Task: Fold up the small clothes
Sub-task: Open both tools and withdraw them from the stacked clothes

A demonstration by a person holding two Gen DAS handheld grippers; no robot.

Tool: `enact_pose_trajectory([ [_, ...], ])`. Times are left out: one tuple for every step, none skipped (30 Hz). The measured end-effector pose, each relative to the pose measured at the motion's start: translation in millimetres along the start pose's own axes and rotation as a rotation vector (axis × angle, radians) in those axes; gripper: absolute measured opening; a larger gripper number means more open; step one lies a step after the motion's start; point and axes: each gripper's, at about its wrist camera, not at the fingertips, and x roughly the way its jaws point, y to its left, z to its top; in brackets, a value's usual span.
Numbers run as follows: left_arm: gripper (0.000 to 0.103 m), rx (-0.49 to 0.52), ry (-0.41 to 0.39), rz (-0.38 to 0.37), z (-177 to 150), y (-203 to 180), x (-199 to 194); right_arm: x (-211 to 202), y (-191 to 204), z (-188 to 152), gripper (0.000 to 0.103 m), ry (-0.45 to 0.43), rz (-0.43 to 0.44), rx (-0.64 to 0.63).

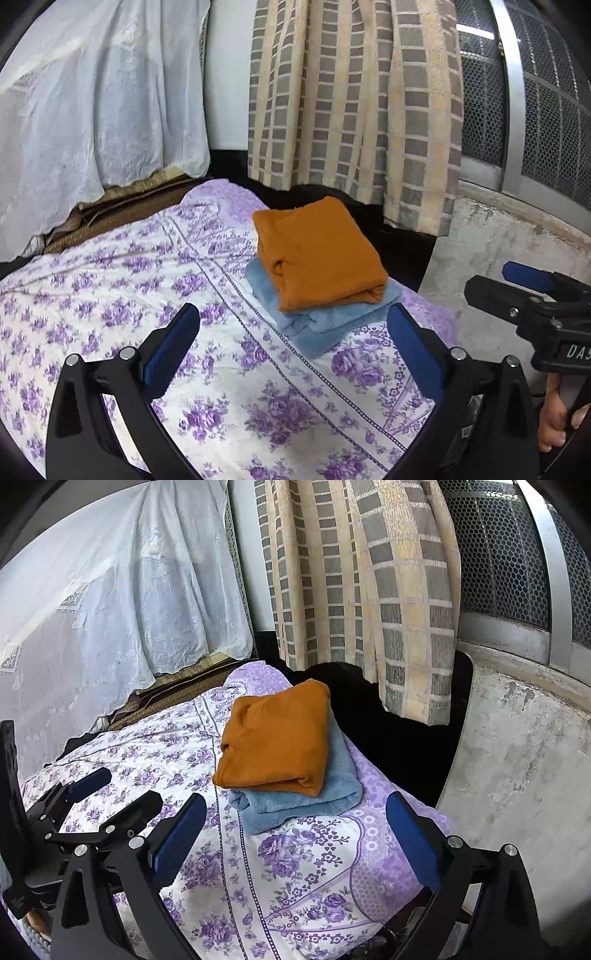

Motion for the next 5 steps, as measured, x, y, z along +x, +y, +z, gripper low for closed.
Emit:
enact_pose_trajectory([
  [0.099,-0.004,-0.001,-0.002,-0.1,0.6,-0.3,0.0,0.1,-0.1,0.098,0.0,0.0,0.0],
  [0.099,-0.004,0.0,-0.003,-0.3,0.6,-0.3,0.0,-0.1,0.1,0.098,-0.001,0.001,0.001],
  [0.099,-0.002,0.001,-0.001,-0.3,0.6,-0.2,0.1,0.0,0.1,0.098,-0.001,0.001,0.002],
  [0.099,-0.005,-0.001,0.001,-0.3,0.8,0.0,0.3,0.0,0.2,0.098,-0.001,0.001,0.002],
  [0.099,-0.007,-0.002,0.0,-0.3,0.9,-0.4,0.2,0.1,0.5,0.098,-0.002,0.002,0.003],
])
